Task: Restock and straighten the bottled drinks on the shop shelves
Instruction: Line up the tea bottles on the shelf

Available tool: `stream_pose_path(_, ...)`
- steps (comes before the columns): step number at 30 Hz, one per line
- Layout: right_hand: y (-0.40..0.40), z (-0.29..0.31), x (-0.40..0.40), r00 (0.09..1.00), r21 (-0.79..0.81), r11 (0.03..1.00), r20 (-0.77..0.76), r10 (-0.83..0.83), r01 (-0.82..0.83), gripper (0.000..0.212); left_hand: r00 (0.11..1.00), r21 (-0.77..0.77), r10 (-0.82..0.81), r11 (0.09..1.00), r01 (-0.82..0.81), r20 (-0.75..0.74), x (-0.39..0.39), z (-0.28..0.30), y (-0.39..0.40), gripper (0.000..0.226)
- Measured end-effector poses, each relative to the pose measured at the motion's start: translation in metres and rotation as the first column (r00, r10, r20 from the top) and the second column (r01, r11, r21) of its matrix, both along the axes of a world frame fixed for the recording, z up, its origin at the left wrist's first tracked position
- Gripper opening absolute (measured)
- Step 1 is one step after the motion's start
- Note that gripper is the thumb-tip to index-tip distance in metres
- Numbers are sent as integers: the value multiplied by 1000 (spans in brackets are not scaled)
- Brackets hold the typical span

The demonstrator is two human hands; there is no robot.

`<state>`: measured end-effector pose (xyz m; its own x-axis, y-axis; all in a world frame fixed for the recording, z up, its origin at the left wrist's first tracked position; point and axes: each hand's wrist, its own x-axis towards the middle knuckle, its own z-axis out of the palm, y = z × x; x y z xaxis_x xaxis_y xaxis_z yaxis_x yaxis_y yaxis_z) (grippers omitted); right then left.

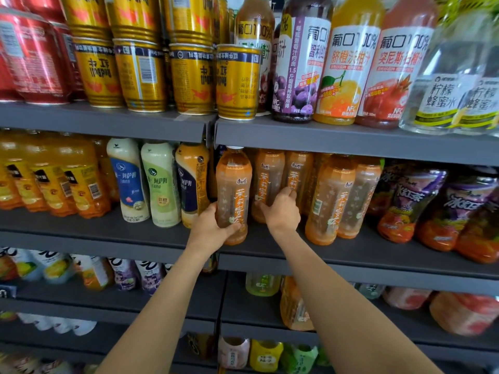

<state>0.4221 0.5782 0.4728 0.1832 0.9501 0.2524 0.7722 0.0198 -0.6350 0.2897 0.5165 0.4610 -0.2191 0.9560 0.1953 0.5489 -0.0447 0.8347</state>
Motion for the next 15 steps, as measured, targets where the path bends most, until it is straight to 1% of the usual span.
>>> stream_pose_path(2,-1,3,5,999,-21,999,23,24,-24,61,1000,1,-16,1000,16,11,5,-1,-1,57)
stream_pose_path(5,-10,0,18,1000,27,1000,20,-3,3,51,1000,-1,-17,1000,17,10,15,-3,0,59)
stream_pose_path(7,-17,-6,25,998,37,998,33,-53,52,47,1000,16,-2,1000,2,-2,24,-3,2,59)
stream_pose_path(10,-17,-13,33,991,-21,998,117,-62,65,49,999,37,39,999,-38,-4,36,-7,6,60)
stream_pose_path(12,-9,-13,34,993,-28,997,99,-69,73,46,998,47,57,997,-57,-6,41,-9,8,62)
stream_pose_path(15,5,-11,30,992,-25,993,39,-117,118,35,998,55,68,996,-68,-8,41,-12,12,65)
